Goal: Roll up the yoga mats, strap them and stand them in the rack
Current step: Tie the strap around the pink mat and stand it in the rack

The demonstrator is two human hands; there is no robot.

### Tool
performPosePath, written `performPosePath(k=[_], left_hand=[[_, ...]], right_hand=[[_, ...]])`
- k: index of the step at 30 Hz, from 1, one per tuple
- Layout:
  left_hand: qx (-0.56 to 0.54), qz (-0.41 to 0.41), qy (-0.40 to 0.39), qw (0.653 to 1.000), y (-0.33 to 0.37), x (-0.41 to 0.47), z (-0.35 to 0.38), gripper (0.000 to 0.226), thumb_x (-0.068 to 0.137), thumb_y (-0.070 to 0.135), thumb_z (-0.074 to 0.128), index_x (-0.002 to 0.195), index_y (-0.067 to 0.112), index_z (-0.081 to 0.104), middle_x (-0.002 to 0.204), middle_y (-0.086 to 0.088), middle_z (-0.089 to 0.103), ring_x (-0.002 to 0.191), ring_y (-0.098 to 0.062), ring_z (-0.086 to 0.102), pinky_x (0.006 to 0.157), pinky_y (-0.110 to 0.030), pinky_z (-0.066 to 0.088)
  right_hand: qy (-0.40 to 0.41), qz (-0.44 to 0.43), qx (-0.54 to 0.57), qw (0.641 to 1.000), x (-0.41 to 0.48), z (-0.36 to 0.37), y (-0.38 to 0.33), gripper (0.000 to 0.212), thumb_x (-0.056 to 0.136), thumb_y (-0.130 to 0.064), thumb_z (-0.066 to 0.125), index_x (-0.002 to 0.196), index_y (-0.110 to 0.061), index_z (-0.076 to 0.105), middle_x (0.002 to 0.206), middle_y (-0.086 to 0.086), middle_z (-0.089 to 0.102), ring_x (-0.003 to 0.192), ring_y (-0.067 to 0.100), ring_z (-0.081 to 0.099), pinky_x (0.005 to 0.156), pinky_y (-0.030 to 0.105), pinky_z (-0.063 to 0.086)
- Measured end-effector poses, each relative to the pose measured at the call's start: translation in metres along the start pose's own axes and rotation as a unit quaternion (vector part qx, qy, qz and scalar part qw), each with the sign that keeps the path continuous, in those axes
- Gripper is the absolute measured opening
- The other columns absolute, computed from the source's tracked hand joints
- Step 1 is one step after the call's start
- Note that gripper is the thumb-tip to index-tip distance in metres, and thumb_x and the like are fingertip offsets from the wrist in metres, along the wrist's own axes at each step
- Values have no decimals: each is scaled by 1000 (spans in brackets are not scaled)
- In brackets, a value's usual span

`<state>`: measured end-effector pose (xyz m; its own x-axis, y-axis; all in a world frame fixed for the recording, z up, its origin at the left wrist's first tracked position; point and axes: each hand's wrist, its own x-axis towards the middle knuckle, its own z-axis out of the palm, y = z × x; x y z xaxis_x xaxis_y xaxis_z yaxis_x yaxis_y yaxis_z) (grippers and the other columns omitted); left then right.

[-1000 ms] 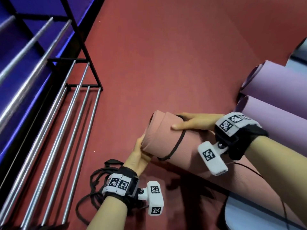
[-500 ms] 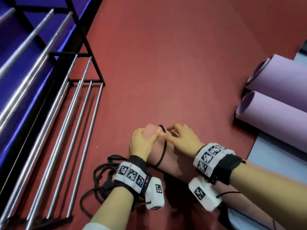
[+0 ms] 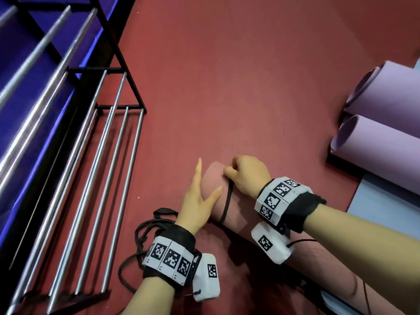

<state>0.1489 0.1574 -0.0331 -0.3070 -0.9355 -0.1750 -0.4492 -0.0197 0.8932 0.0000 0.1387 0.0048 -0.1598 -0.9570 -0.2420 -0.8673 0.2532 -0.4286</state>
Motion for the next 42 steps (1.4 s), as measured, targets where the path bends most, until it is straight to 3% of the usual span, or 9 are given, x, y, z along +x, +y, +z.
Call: performPosePath(k=[4,7,13,17,21,24,28,33,42], left_hand=[[157,11,-32,987,3,23,0,63,95,40,45,145,48,7,119,-14,62,112,-29,57,88,-35,44],[112,0,-68,991,-5,32,1,52,96,34,47,145,38,29,139,-7,51,130,-23,45,101,-29,36],[96,9,-18,995,-17,33,9,48,94,34,53,140,31,41,134,-6,52,125,-20,47,95,-21,33],[94,-5,-1,996,-22,34,11,45,94,34,53,138,30,45,135,-6,53,127,-21,47,102,-29,36],[107,-30,-5,994,-31,40,14,43,96,29,50,138,27,45,137,-6,52,129,-23,44,106,-32,34],[151,-24,-7,988,-30,39,18,44,98,34,44,141,28,41,132,-10,54,124,-26,48,100,-32,36],[186,-2,-1,983,-25,36,15,47,95,42,46,140,27,43,131,-9,56,122,-27,50,103,-38,36],[163,-30,11,986,-27,30,13,82,62,74,38,131,30,50,128,-3,60,118,-26,54,100,-43,41],[296,-6,19,955,-33,31,30,52,96,48,39,145,32,32,130,-14,51,121,-31,45,102,-39,31]], right_hand=[[-10,-1,105,994,-12,9,7,35,90,-21,51,60,-21,33,58,-6,42,69,25,44,62,31,31],[-9,-31,103,994,-14,13,9,34,90,-21,52,62,-21,33,62,-2,45,69,25,44,62,32,31],[15,-110,-94,989,-2,5,6,18,89,-24,52,79,-11,43,91,16,64,85,36,59,64,34,35],[-30,9,-152,988,-1,-12,35,29,87,-27,59,70,-7,46,87,19,62,77,34,57,62,31,35],[-196,127,-54,971,-12,-19,72,29,85,-27,64,73,0,65,68,12,59,63,25,53,61,28,41],[-136,84,-12,987,-7,-15,77,27,91,-29,56,87,-4,66,91,16,68,80,26,62,73,30,46],[-144,-86,-6,986,1,3,55,71,89,-55,50,147,-19,28,150,6,33,137,22,32,112,38,28],[-223,-72,-5,972,-3,26,56,106,72,-66,64,151,-16,14,152,7,32,137,22,35,111,34,30],[-244,17,-63,968,-24,19,80,120,67,-79,55,151,-25,-10,156,9,19,138,27,32,111,40,31]])
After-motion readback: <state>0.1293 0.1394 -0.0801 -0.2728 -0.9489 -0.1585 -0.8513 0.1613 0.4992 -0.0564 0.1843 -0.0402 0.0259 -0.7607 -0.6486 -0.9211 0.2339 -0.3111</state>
